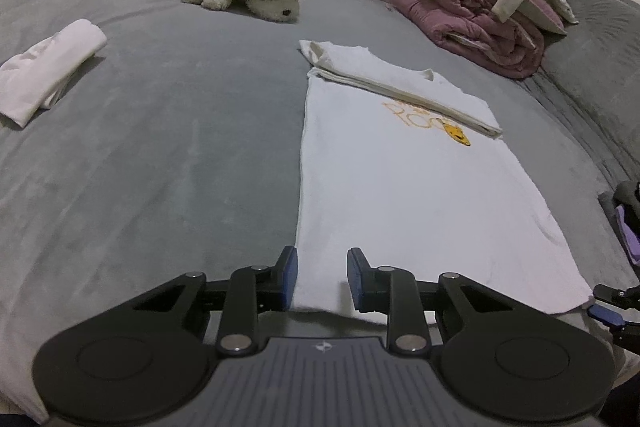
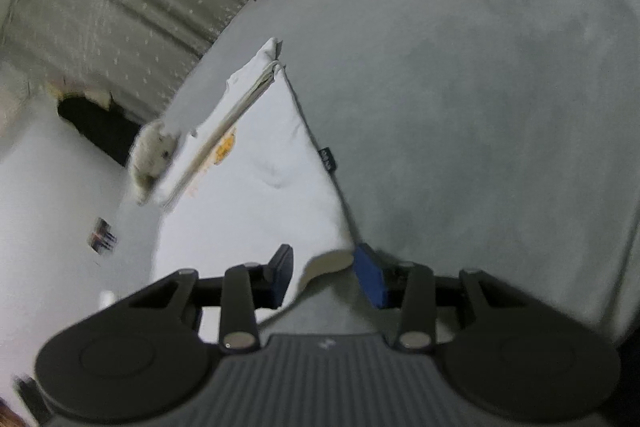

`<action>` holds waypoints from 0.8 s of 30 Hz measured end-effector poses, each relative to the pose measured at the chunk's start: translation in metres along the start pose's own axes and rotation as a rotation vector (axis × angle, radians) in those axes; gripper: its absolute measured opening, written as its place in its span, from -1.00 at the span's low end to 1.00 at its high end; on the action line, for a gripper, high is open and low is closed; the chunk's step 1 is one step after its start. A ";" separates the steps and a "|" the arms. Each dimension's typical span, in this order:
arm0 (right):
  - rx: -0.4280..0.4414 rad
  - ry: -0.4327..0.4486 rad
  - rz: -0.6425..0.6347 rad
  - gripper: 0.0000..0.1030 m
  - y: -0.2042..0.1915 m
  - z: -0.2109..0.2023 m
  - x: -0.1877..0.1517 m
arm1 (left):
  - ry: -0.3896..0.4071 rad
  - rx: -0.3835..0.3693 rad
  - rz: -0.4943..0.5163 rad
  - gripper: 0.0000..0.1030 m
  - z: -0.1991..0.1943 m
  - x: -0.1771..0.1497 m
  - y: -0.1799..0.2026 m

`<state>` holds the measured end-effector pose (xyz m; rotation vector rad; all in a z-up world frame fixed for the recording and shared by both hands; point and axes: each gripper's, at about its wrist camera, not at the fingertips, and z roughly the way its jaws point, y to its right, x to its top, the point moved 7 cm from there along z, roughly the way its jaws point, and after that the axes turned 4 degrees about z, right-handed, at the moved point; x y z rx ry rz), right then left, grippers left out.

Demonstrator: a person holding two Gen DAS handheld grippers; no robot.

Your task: Fold clothes

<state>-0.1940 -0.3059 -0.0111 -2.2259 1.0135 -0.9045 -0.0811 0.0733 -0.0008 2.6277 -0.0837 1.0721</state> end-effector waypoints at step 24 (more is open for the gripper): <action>-0.015 0.052 0.069 -0.50 0.004 0.011 -0.001 | -0.056 -0.109 -0.152 -0.41 0.009 0.000 -0.011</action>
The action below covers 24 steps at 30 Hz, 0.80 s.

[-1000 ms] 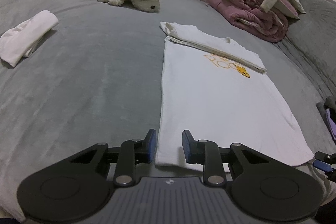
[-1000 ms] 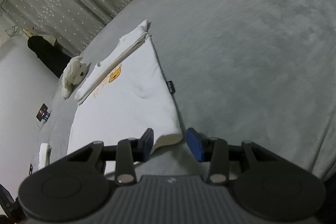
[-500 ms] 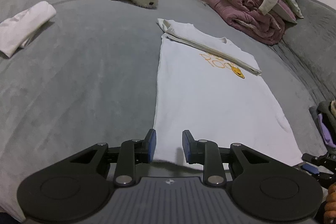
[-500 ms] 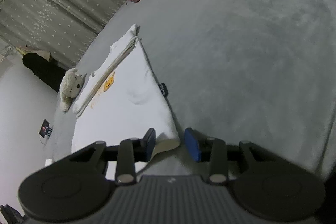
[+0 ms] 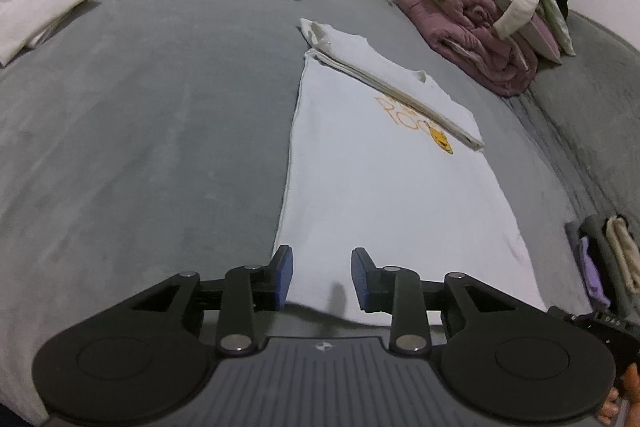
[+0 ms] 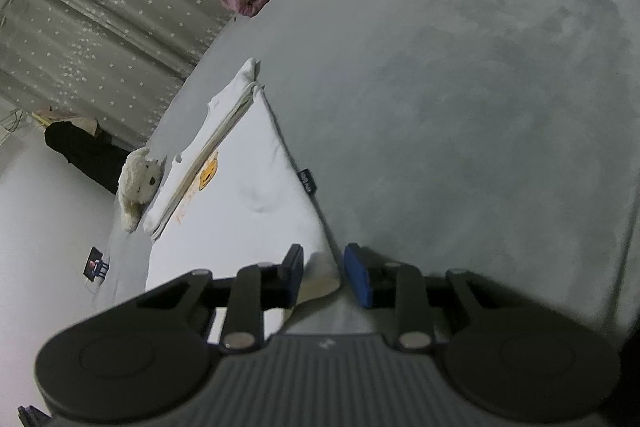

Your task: Fold clothes

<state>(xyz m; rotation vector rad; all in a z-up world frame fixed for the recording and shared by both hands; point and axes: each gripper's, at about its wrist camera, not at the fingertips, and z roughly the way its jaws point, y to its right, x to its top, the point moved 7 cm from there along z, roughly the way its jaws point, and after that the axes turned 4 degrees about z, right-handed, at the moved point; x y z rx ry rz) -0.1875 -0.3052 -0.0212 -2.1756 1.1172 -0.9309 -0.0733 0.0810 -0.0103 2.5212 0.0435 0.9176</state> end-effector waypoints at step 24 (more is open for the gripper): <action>-0.036 -0.016 -0.098 -0.50 -0.005 0.011 -0.003 | -0.060 0.010 -0.012 -0.57 0.008 -0.005 -0.010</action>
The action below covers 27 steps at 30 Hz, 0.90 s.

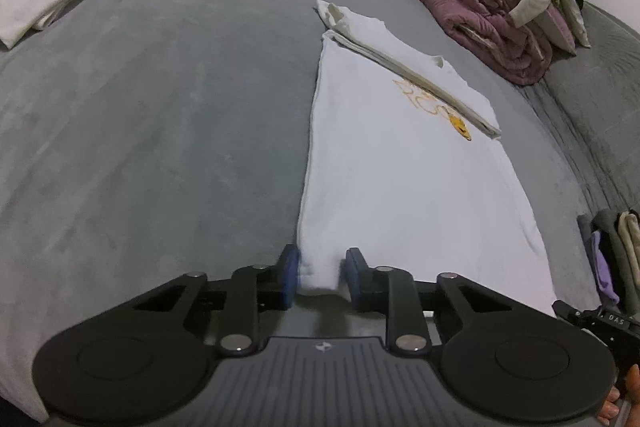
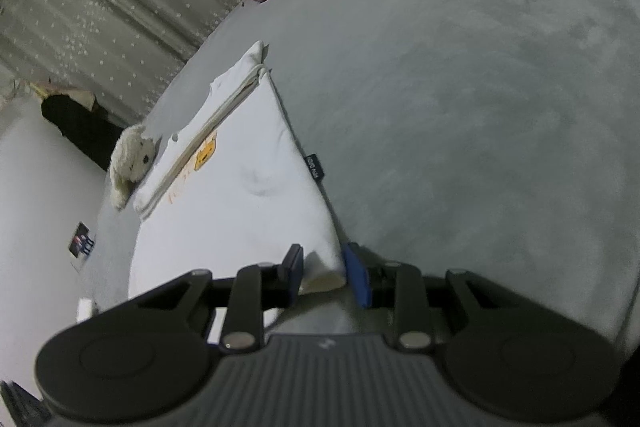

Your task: Fold clothes

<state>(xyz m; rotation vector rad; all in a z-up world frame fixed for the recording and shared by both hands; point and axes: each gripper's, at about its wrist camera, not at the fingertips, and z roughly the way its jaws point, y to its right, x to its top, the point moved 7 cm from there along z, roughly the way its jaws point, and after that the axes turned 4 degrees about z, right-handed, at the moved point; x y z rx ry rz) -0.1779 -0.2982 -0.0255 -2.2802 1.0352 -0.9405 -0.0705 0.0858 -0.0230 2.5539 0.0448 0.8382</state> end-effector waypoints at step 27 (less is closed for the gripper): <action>0.052 0.143 -0.191 -0.84 -0.011 -0.098 0.001 | 0.129 -0.063 0.042 -0.90 -0.082 -0.016 0.019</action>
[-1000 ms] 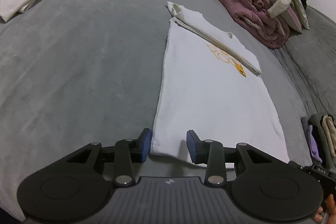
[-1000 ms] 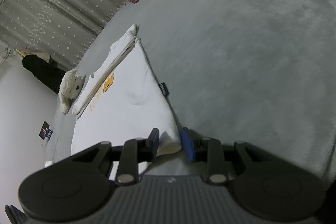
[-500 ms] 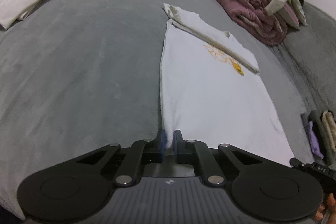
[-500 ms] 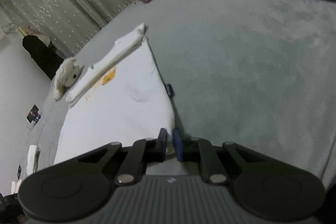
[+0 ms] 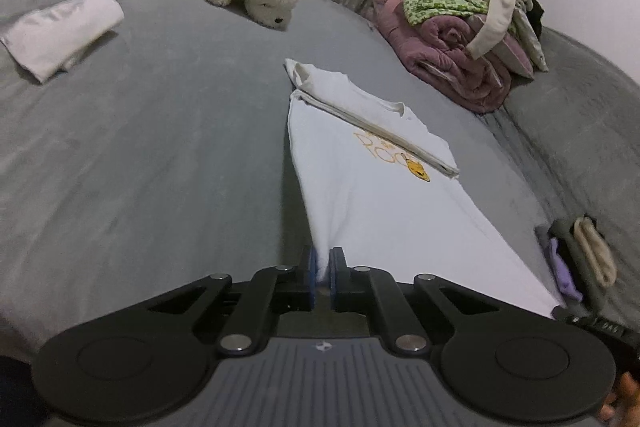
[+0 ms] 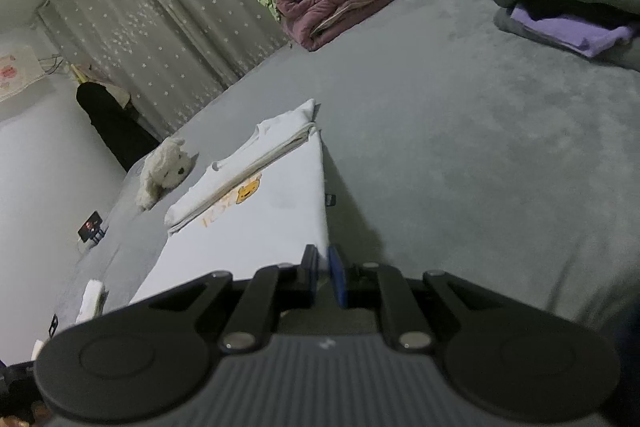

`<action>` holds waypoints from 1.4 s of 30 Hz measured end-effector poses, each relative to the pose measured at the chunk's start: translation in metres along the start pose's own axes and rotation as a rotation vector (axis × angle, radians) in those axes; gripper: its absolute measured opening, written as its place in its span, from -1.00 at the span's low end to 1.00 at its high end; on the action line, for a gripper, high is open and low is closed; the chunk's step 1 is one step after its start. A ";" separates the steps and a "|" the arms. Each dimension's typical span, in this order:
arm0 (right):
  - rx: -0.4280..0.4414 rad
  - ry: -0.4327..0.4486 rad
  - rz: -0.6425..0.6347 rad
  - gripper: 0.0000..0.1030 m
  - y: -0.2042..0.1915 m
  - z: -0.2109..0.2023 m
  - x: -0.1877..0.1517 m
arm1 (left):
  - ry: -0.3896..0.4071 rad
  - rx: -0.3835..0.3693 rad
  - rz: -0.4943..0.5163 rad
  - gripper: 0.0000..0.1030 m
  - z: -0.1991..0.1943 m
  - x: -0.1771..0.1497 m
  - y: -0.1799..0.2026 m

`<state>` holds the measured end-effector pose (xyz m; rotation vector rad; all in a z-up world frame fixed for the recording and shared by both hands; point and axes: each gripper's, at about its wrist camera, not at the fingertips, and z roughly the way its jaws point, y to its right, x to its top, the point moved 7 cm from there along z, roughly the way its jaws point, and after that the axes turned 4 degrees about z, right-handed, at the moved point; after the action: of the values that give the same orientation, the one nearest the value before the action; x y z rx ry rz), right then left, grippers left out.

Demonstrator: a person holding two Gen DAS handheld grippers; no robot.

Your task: Fold clothes

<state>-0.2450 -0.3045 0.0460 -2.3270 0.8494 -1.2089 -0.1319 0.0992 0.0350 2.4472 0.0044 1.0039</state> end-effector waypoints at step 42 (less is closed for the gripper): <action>-0.139 -0.178 -0.176 -0.82 -0.034 0.105 0.066 | -0.229 0.143 -0.010 -0.88 0.099 0.072 0.000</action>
<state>-0.1167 -0.3170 0.0465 -2.6223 0.6993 -1.0174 -0.0139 0.0691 0.0217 2.6771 0.0124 0.7367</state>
